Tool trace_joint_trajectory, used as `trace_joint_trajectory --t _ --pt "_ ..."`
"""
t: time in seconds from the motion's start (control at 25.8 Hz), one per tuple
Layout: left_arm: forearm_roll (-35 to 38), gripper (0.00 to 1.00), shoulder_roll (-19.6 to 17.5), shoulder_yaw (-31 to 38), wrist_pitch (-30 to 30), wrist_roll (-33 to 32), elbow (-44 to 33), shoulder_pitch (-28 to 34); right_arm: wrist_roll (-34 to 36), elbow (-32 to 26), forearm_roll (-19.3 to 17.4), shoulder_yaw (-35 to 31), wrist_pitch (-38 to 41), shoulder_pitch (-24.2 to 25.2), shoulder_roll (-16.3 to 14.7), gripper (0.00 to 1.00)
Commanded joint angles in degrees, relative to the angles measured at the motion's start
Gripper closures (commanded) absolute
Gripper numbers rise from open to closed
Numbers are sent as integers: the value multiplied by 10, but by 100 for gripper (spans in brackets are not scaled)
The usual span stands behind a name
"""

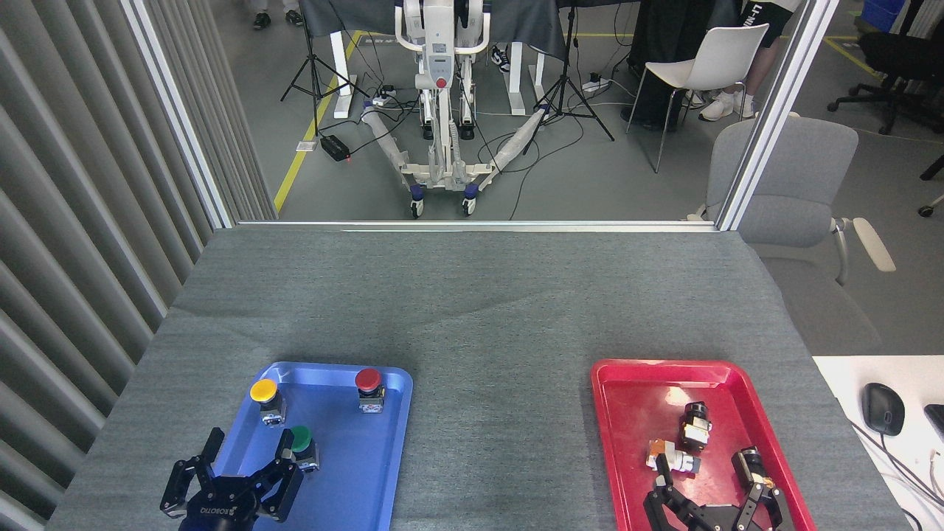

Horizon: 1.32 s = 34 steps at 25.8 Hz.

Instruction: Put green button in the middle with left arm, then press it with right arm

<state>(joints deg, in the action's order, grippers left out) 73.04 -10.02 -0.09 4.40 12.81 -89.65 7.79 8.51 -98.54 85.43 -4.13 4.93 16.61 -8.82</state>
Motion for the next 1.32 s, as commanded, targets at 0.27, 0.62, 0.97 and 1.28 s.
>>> trace_joint_trajectory --t 0.27,0.62,0.97,1.28 --pt "0 1 11 1 -2 5 0 -3 0 0 0 0 1 -1 7 0" --pt "2 1 12 1 -1 7 10 -6 4 4 0 1 2 -1 14 0" --pt "3 1 12 0 -1 8 9 -6 2 8 1 4 4 -15 30 0" --pt "4 1 12 0 -1 8 9 -6 1 12 0 4 10 -18 33 0"
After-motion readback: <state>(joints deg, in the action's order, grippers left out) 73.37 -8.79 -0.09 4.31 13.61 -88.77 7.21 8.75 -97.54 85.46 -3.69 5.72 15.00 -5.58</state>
